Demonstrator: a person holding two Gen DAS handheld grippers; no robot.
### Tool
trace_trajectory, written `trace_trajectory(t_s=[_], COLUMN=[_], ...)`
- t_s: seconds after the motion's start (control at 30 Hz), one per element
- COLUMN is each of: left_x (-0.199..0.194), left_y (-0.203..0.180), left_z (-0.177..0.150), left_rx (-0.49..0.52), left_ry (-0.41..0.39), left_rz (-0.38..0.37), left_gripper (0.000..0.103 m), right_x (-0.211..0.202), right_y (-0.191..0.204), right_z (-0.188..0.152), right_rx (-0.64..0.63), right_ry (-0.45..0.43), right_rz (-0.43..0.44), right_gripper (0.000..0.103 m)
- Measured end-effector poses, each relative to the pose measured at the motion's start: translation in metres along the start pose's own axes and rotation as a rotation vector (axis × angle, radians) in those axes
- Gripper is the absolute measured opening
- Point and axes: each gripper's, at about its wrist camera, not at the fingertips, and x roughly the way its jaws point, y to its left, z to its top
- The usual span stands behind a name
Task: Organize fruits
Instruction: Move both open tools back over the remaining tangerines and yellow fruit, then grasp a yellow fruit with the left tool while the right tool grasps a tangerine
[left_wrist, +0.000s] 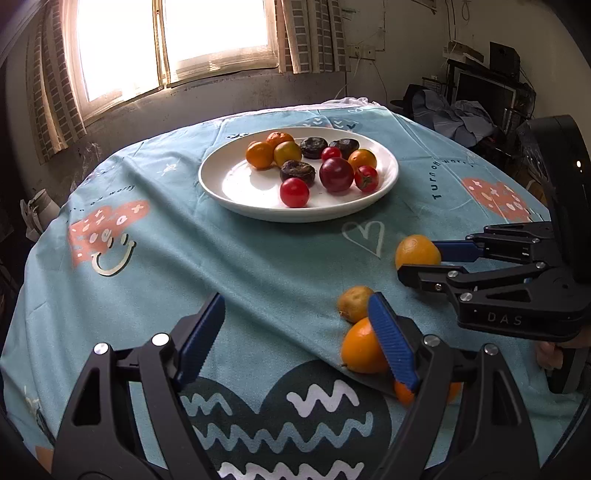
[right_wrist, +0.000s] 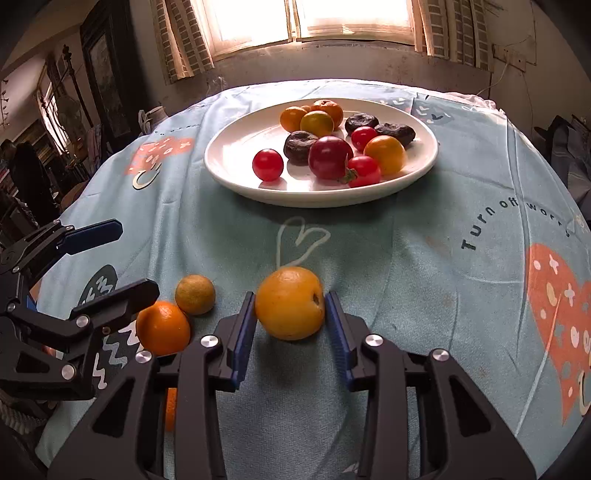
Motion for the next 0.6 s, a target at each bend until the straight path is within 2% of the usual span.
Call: trace_trajectory(t_s=[0.27,0.33,0.37,0.4,0.6], left_x=[0.026,0.034,0.037,0.039,0.047], left_y=[-0.026,-0.031,-0.033,-0.032,-0.029], left_z=[0.012,0.012,0.011,0.01,0.011], left_rx=[0.072,0.085,0.09,0.081,0.054], left_ry=[0.073,0.109,0.132,0.144,0.163], left_rz=[-0.068,-0.096,-0.116,-0.151,-0.209], left_gripper=[0.08,0.066,0.048,0.04,0.034], right_x=[-0.028,-0.031,-0.033,-0.035,-0.041], right_y=[-0.02,-0.027,-0.028,-0.029,-0.029], right_z=[0.007,0.008,0.009,0.009,0.01], right_rx=[0.09,0.122,0.127,0.132,0.145], right_ry=[-0.085,-0.09,-0.098,-0.106,-0.117], right_rz=[0.032,0.053,0.052,0.053,0.078], right_gripper=[0.036,0.036,0.036,0.036,0.036])
